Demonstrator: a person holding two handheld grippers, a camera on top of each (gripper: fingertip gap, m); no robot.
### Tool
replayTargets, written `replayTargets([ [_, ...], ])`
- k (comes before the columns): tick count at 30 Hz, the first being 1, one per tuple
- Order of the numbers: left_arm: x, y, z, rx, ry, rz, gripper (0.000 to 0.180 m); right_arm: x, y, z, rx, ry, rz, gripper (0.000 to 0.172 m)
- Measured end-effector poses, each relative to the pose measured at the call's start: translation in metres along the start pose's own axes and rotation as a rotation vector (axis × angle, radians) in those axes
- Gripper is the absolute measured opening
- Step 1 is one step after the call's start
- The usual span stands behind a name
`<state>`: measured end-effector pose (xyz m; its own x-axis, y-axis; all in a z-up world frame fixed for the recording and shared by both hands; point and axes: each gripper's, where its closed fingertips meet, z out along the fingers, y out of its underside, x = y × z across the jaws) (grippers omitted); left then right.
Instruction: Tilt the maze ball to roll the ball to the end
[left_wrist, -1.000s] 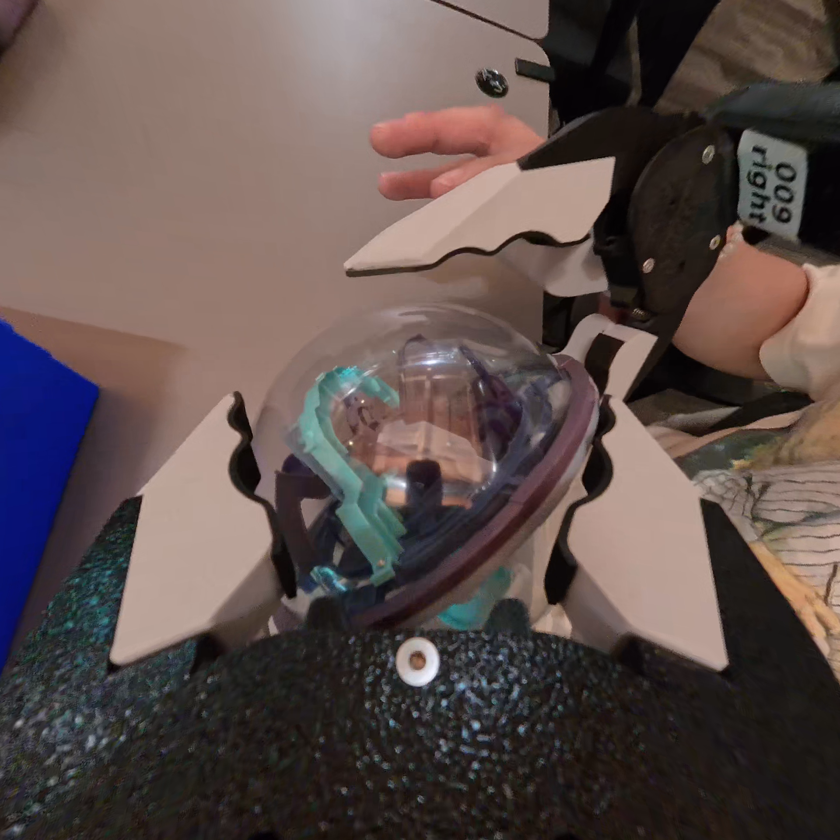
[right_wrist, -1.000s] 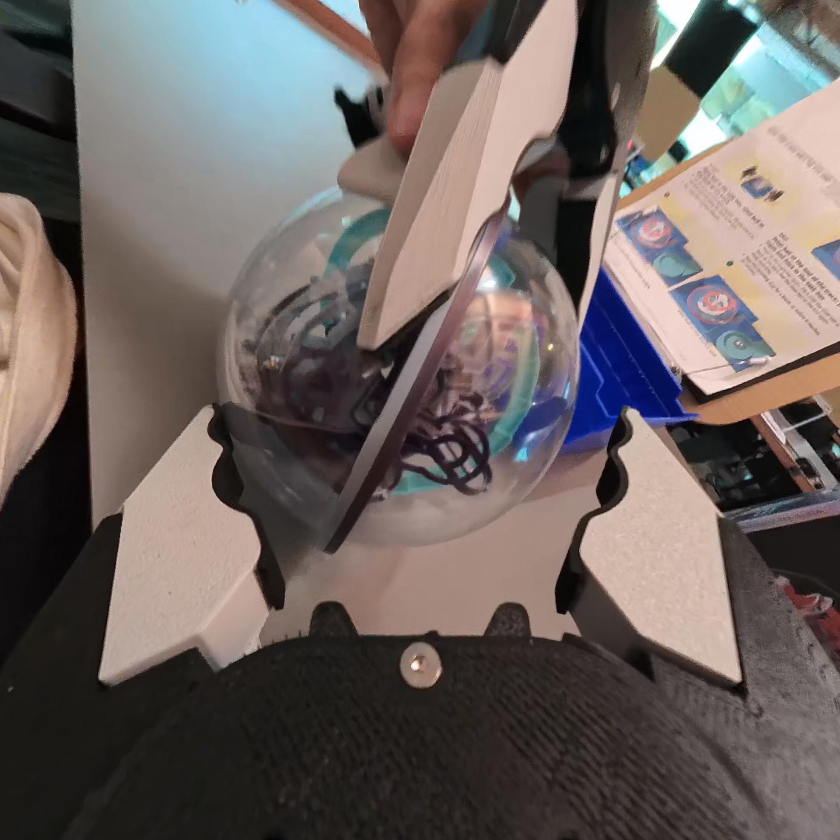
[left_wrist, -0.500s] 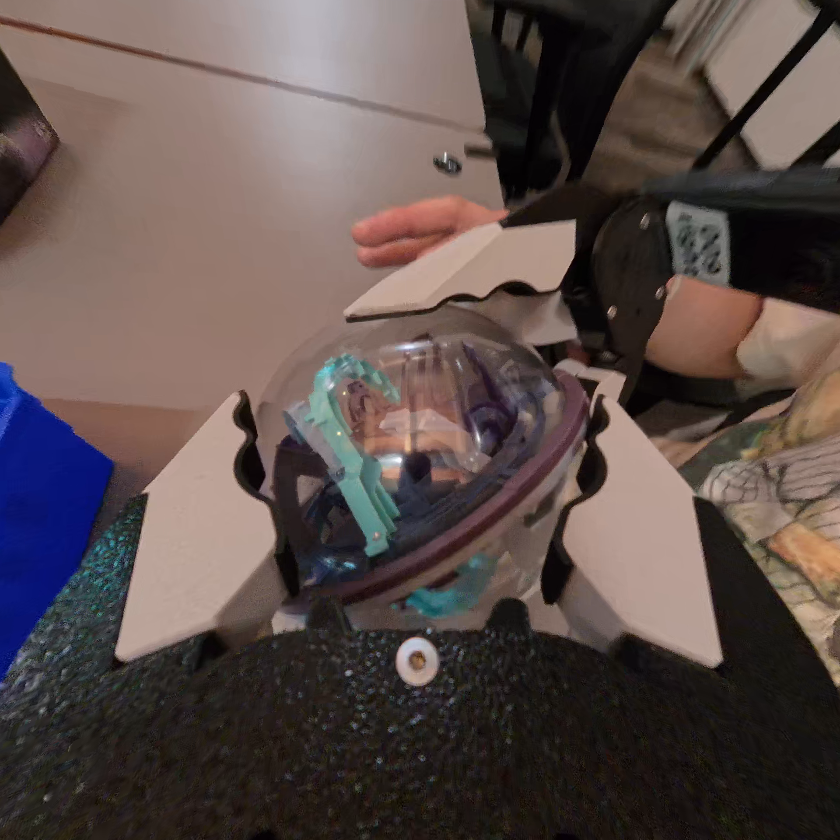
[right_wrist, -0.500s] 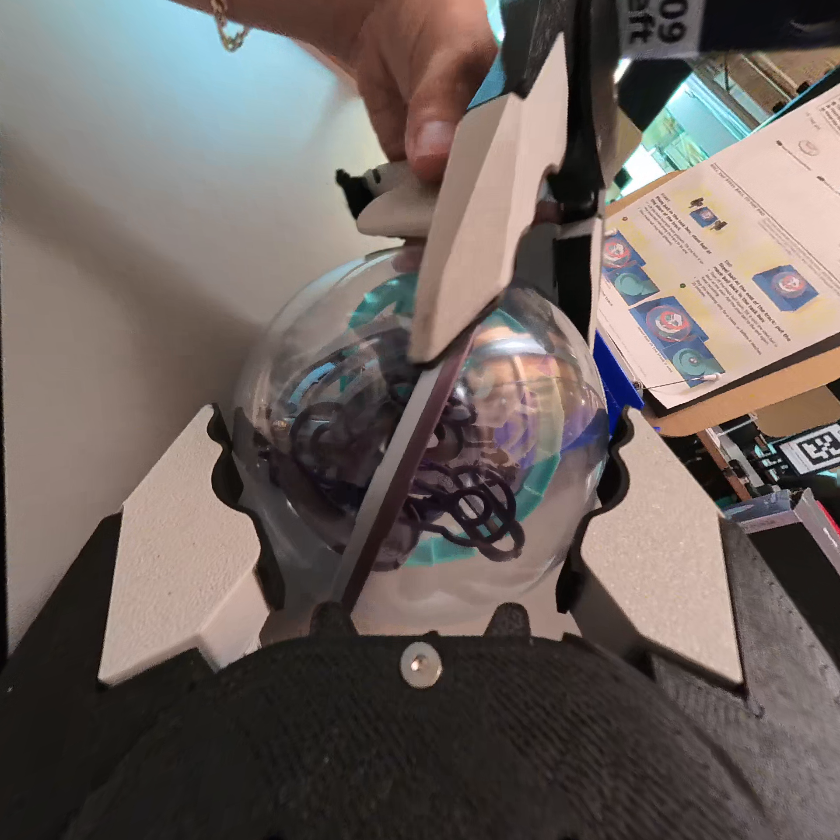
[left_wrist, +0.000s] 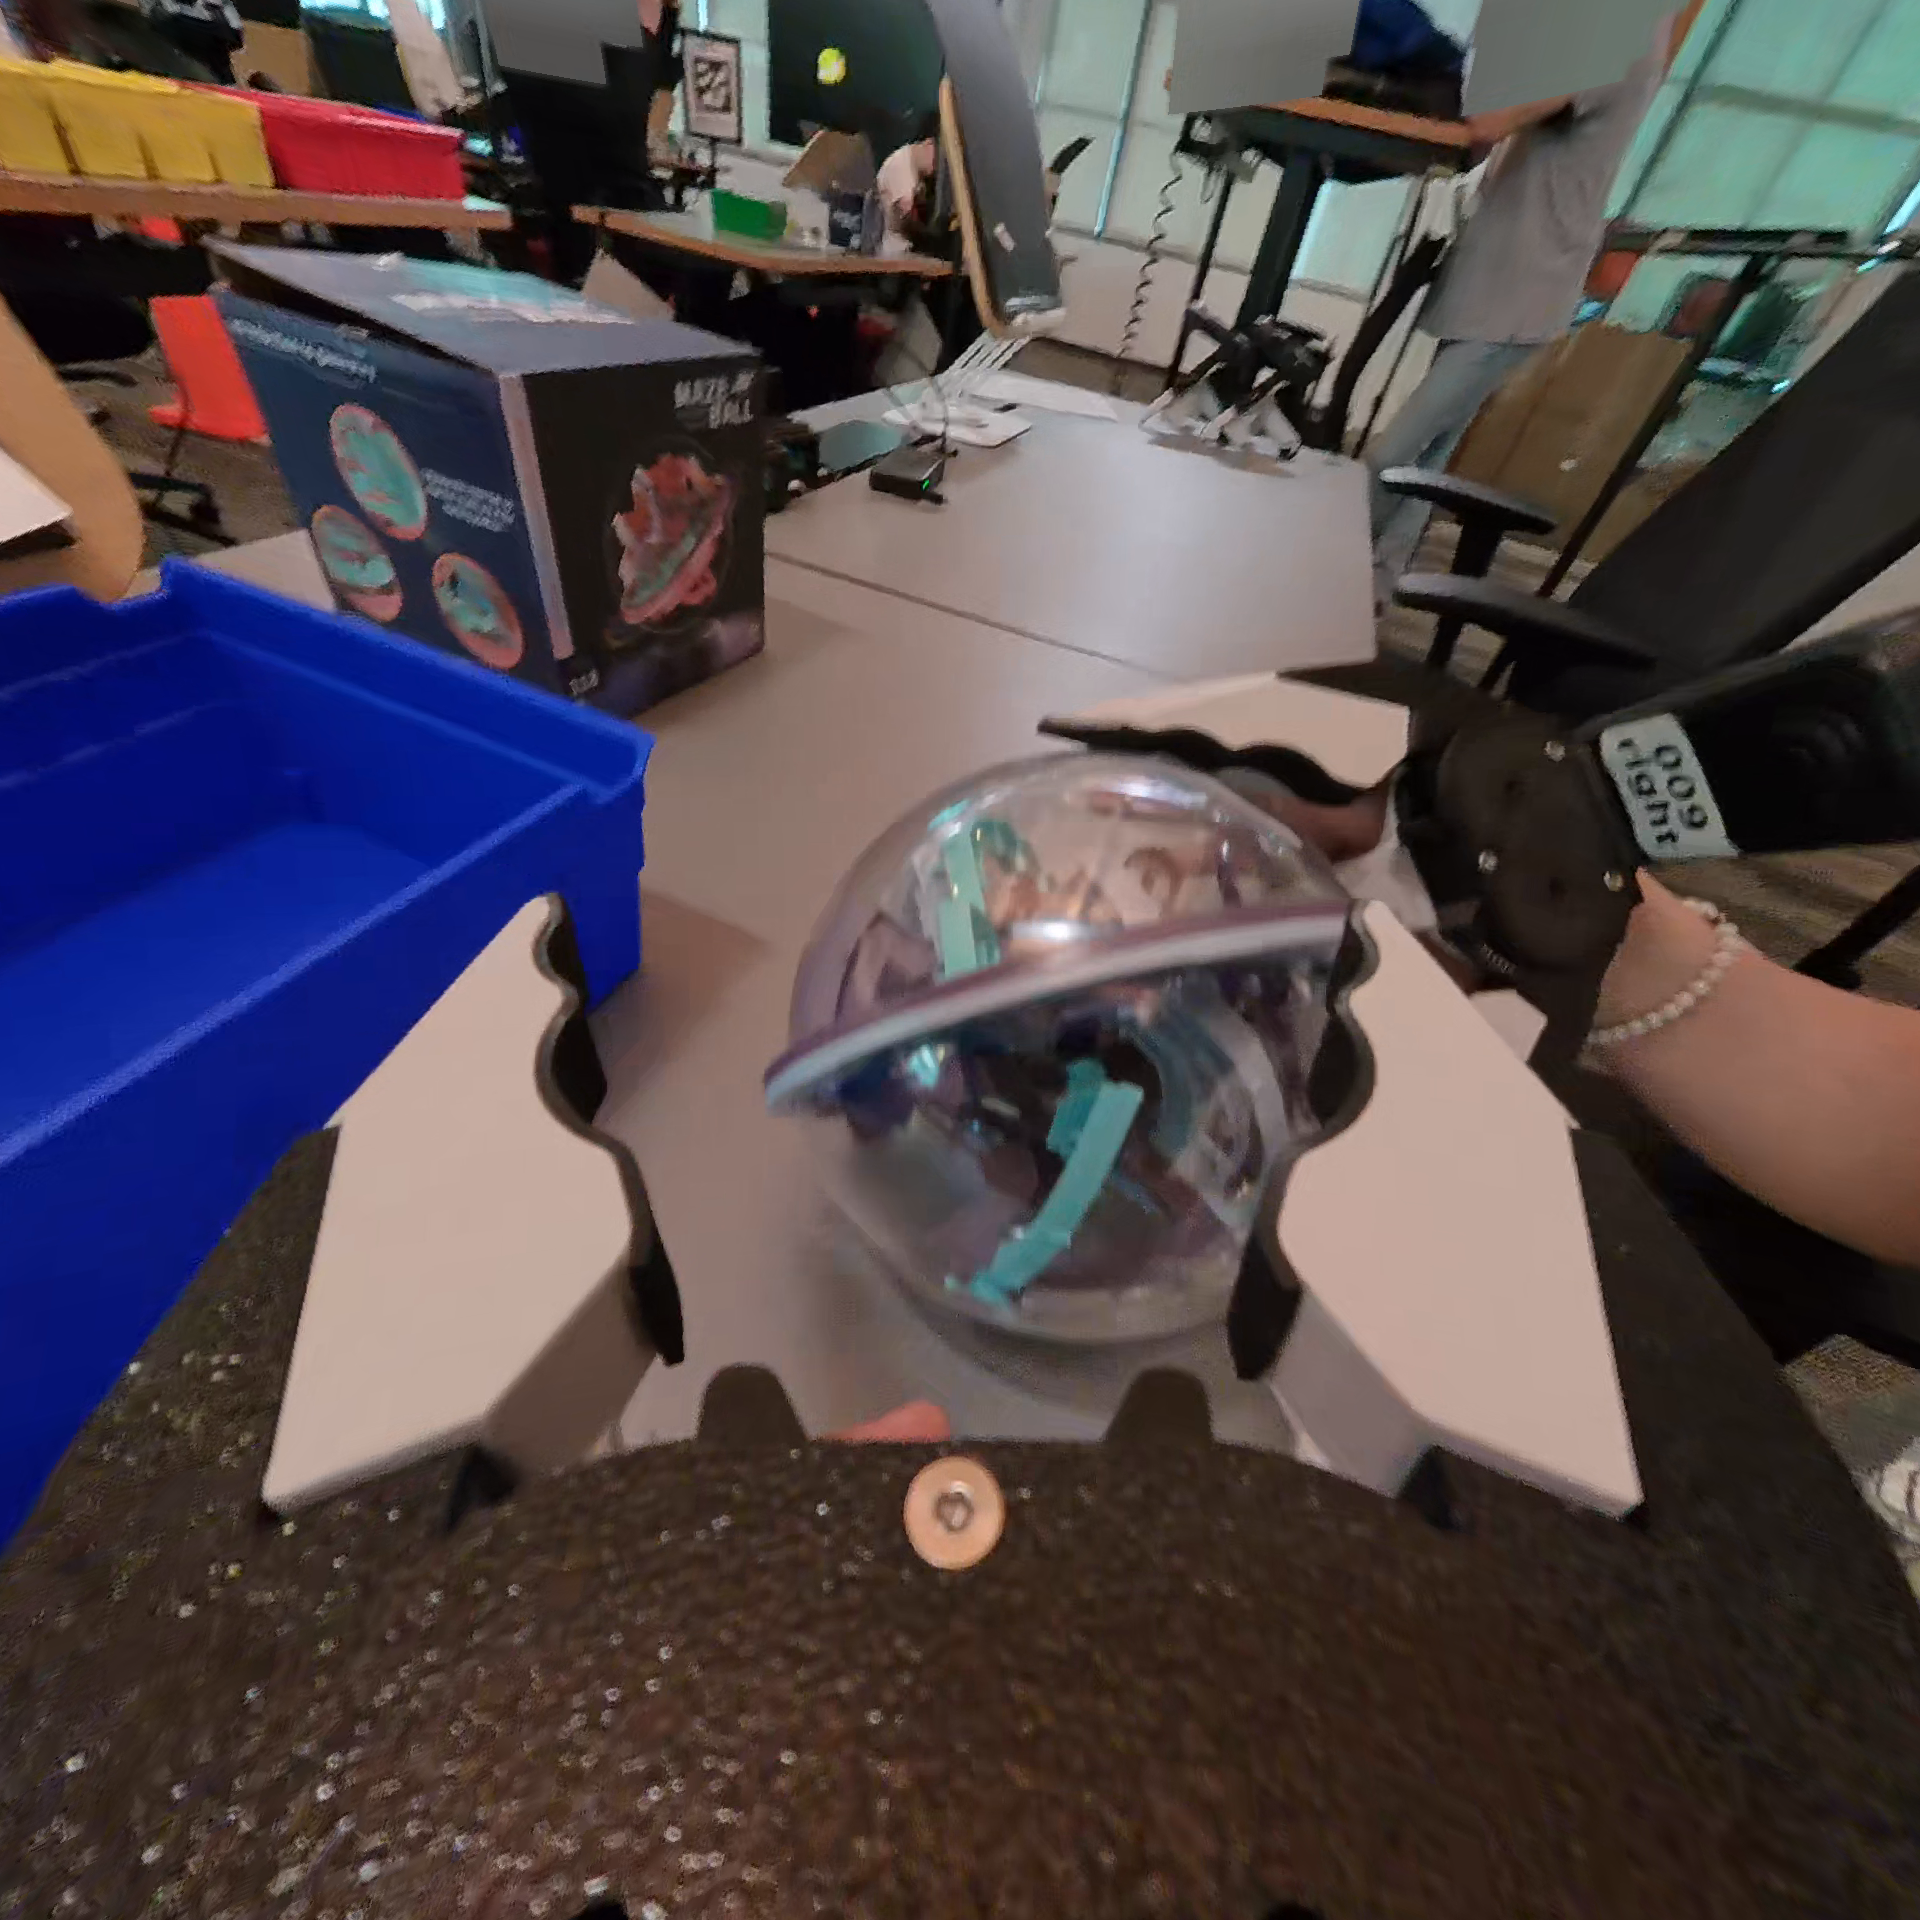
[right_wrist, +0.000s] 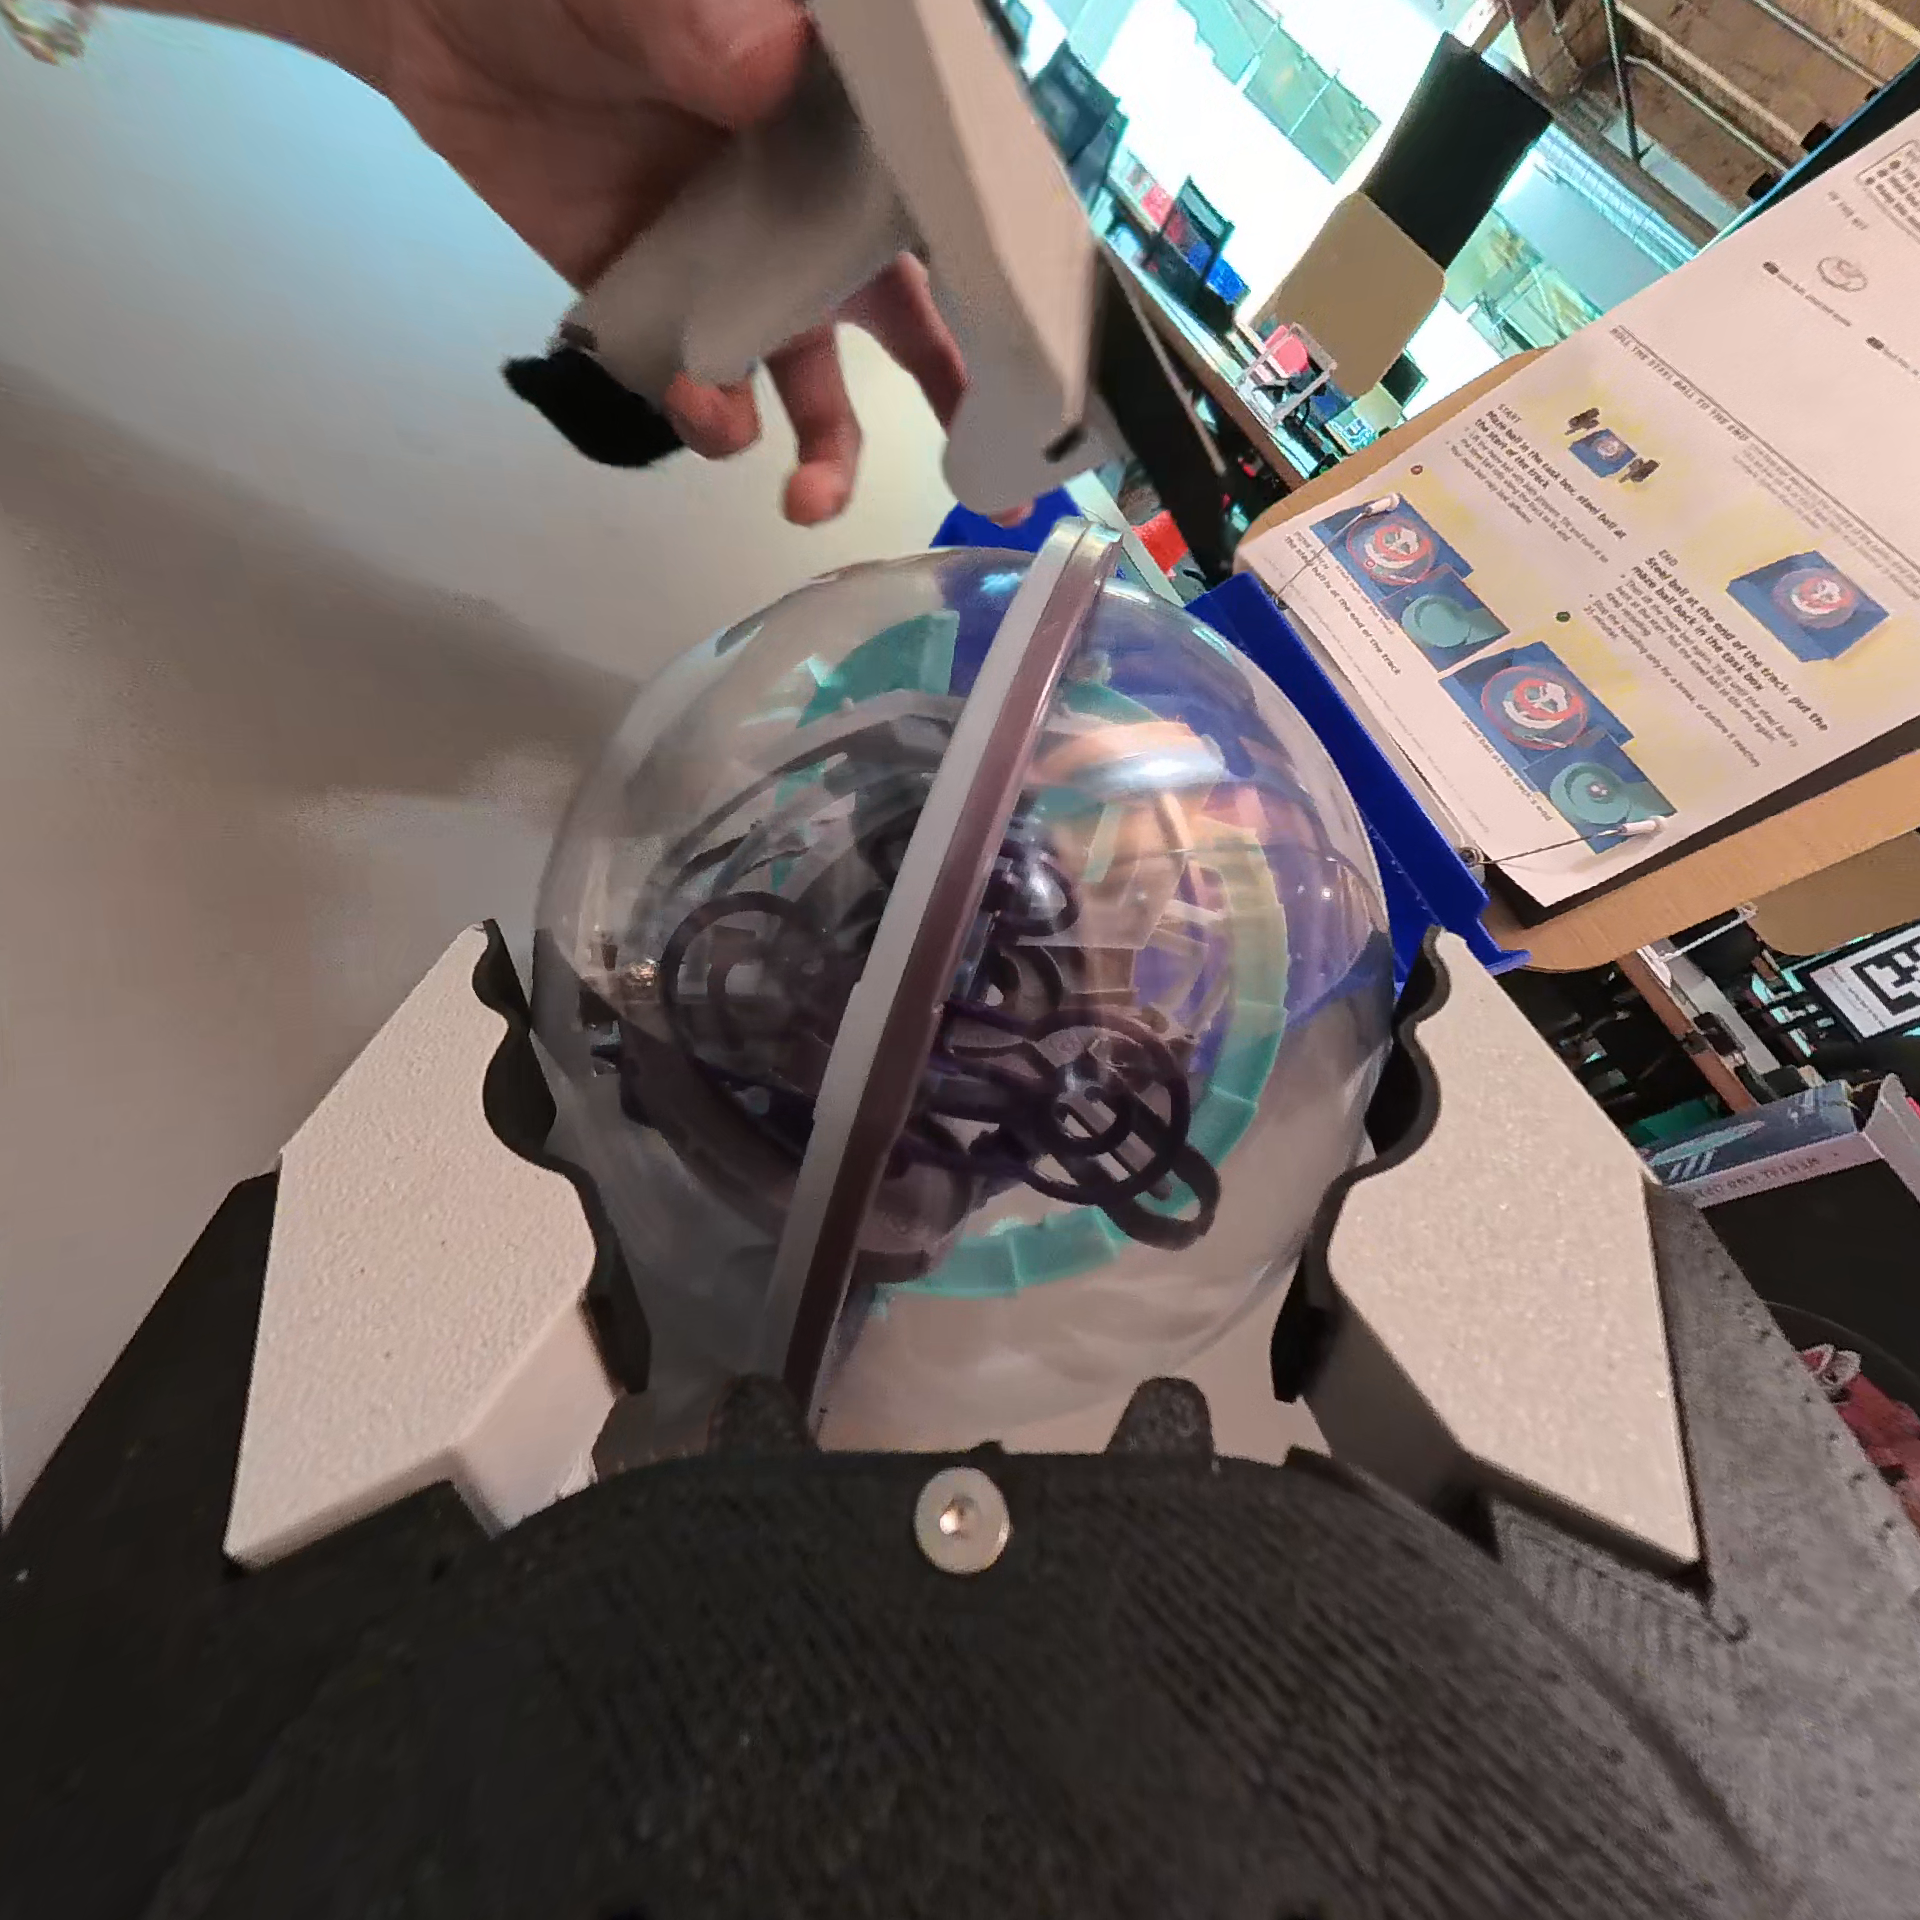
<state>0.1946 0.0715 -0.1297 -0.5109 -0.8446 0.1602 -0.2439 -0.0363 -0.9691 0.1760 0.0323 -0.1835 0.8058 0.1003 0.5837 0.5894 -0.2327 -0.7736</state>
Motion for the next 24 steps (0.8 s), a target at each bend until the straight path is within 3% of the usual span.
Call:
replayTargets([
  [3,0.001,0.023,-0.013,-0.063,-0.047,0.007,0.137,0.0,0.0,0.001,0.003,0.0,0.007,0.157],
  [8,0.015,0.067,-0.003,-0.212,0.029,-0.088,0.137,0.001,0.0,0.001,0.012,-0.002,0.021,0.158],
  [12,0.03,0.068,0.015,-0.215,0.143,-0.177,0.136,0.001,0.002,-0.001,0.014,-0.013,0.032,0.158],
  [24,0.023,0.068,0.029,-0.321,0.18,-0.203,0.137,0.01,0.047,-0.014,-0.086,-0.056,0.15,0.15],
])
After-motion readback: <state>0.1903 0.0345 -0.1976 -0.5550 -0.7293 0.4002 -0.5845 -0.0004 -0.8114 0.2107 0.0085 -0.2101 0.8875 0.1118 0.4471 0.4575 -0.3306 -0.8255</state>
